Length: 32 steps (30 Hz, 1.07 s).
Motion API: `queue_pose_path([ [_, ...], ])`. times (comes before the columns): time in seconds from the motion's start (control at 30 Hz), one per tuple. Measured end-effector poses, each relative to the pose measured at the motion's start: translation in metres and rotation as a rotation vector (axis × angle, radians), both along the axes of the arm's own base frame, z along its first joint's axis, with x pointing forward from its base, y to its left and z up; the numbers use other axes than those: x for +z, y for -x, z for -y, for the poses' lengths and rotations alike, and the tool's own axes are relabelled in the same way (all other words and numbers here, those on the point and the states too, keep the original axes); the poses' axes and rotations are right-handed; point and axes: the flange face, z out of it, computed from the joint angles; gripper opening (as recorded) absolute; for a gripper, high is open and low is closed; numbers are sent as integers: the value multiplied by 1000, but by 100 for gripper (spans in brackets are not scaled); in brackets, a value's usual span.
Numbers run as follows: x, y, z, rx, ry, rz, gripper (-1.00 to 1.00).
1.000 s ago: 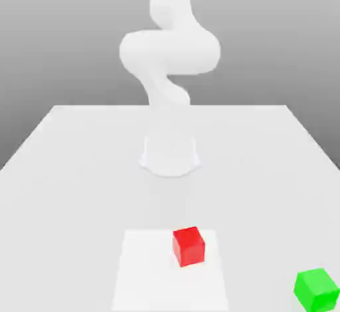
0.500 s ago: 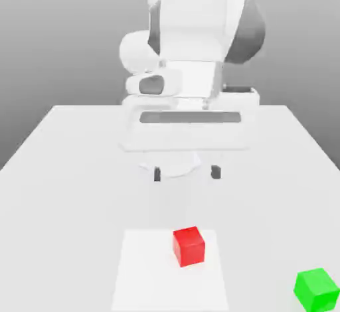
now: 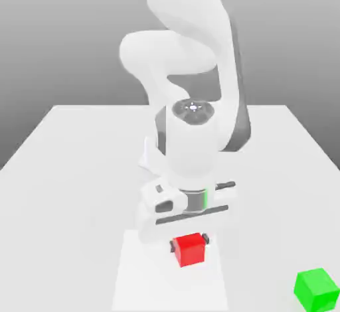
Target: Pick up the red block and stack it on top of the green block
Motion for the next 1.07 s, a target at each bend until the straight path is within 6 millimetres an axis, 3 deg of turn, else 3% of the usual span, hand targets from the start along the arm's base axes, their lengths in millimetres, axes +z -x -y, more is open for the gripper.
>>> queue_pose_path([
  [0.1,-1,0,0,0,0,0,-100],
  [0.33,57,-3,-5,13,-1,0,-100],
  [0.63,85,-70,-126,277,-10,-2,-100],
  [0.8,95,-90,-207,422,-3,-2,-100],
  [0.93,46,-92,-221,445,-1,-1,-100],
  [0.97,38,-92,-221,446,0,-1,100],
  [1.07,38,-92,-221,446,0,-1,100],
])
